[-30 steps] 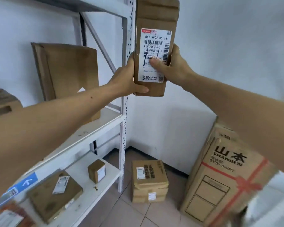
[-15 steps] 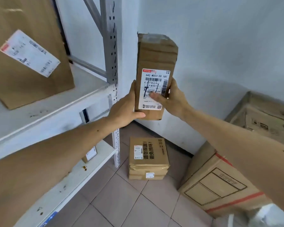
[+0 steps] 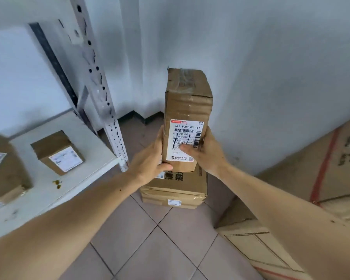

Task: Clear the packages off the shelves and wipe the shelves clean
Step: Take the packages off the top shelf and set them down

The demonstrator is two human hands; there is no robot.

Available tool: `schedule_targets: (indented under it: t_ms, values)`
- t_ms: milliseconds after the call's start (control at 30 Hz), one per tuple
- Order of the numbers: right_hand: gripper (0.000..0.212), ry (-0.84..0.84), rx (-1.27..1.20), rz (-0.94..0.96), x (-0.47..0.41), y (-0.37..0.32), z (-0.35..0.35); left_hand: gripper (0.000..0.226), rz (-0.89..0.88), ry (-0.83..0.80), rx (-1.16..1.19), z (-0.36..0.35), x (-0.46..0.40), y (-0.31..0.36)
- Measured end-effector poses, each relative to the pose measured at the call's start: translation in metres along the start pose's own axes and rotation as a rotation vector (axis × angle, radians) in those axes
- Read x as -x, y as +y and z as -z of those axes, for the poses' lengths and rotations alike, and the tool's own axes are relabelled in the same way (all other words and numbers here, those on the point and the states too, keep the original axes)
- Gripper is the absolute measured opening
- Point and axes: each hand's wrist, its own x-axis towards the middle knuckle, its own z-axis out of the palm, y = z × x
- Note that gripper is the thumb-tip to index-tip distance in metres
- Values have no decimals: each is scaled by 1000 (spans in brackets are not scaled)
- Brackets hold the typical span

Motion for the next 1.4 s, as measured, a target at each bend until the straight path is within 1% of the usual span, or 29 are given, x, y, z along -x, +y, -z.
schedule_targets:
  t_ms: [67, 200, 333, 467, 533, 600, 667, 733, 900, 1100, 1200, 1300, 1400]
  values:
    - [62, -15, -16, -18, -12, 52, -18, 124, 13, 7, -30, -47, -10, -27]
    - [72, -5, -15, -33, -27, 144, -60, 116, 40, -18, -90, -134, -20, -88]
    - [70, 11, 10, -60, -28, 217, -101, 107, 36, -31, -142, -198, -17, -138]
    - [71, 63, -44, -43, -28, 258, -125, 104, 28, -24, -185, -233, -18, -167]
    - [72, 87, -28, -29, -31, 270, -133, 106, 21, -9, -194, -244, -20, -175]
    - [73, 76, -3, -40, -32, 281, -140, 105, 26, -21, -197, -252, -21, -182]
    - [72, 69, 31, -56, -31, 291, -144, 99, 51, -46, -214, -259, -17, -184]
    - [72, 60, 61, -66, -28, 297, -146, 90, 90, -56, -254, -263, -13, -182]
    - [83, 52, 128, -67, -22, 290, -144, 88, 90, -65, -260, -257, -8, -178]
    - [82, 29, 145, -167, -14, 276, -130, 75, 167, -140, -346, -230, -3, -161]
    - [84, 13, 144, -193, -5, 261, -115, 64, 193, -198, -410, -211, 1, -147]
    - [77, -26, 242, -182, 7, 238, -96, 51, 215, -248, -489, -185, 8, -128]
    - [64, -123, 434, -134, 21, 203, -67, 44, 234, -268, -517, -148, 16, -104]
